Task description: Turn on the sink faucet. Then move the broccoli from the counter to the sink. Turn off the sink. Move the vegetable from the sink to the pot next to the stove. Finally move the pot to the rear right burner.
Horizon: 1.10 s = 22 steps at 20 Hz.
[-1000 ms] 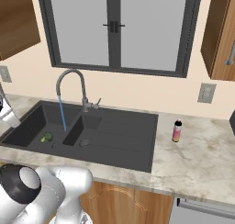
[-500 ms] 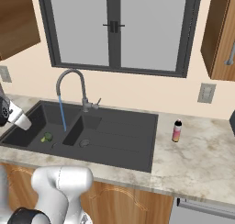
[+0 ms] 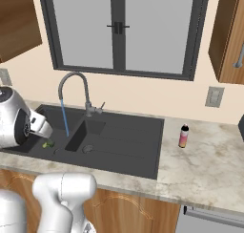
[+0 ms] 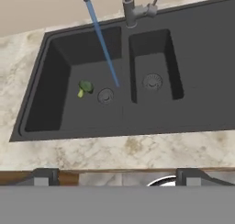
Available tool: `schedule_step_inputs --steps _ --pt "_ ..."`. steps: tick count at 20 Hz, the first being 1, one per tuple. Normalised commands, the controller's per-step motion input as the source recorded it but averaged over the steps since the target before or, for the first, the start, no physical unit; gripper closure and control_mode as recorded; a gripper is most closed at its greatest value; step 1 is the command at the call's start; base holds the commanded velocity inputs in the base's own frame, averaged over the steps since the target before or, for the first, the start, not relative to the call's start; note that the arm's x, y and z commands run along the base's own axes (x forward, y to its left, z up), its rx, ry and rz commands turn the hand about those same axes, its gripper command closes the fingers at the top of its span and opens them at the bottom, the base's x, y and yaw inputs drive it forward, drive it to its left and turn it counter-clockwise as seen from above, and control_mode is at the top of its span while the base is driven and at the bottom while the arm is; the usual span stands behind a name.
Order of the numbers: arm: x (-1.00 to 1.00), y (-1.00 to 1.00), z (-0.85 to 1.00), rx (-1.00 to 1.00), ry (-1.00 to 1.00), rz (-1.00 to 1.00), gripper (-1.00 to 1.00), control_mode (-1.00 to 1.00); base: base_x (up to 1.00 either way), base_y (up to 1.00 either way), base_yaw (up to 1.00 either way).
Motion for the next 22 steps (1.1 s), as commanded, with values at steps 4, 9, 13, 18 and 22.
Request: schedule_step_inputs --steps 4,9,13,18,22 --pt "0.0 -0.67 0.0 0.04 -0.05 0.13 -1.0 -1.0 0.0 0.0 0.0" --pt "0.16 -0.58 0.0 0.09 -0.06 0.1 -1.0 -1.0 0.0 0.0 0.0" --pt "0.06 -0.5 0.0 0.12 -0.03 0.05 -1.0 -1.0 0.0 0.0 0.0" --pt "0.09 -0.42 0.0 0.06 0.0 0.03 -1.0 -1.0 0.0 0.0 0.0" --pt "0.07 -0.37 -0.11 0.0 -0.13 0.11 -1.0 -1.0 0.0 0.0 0.0"
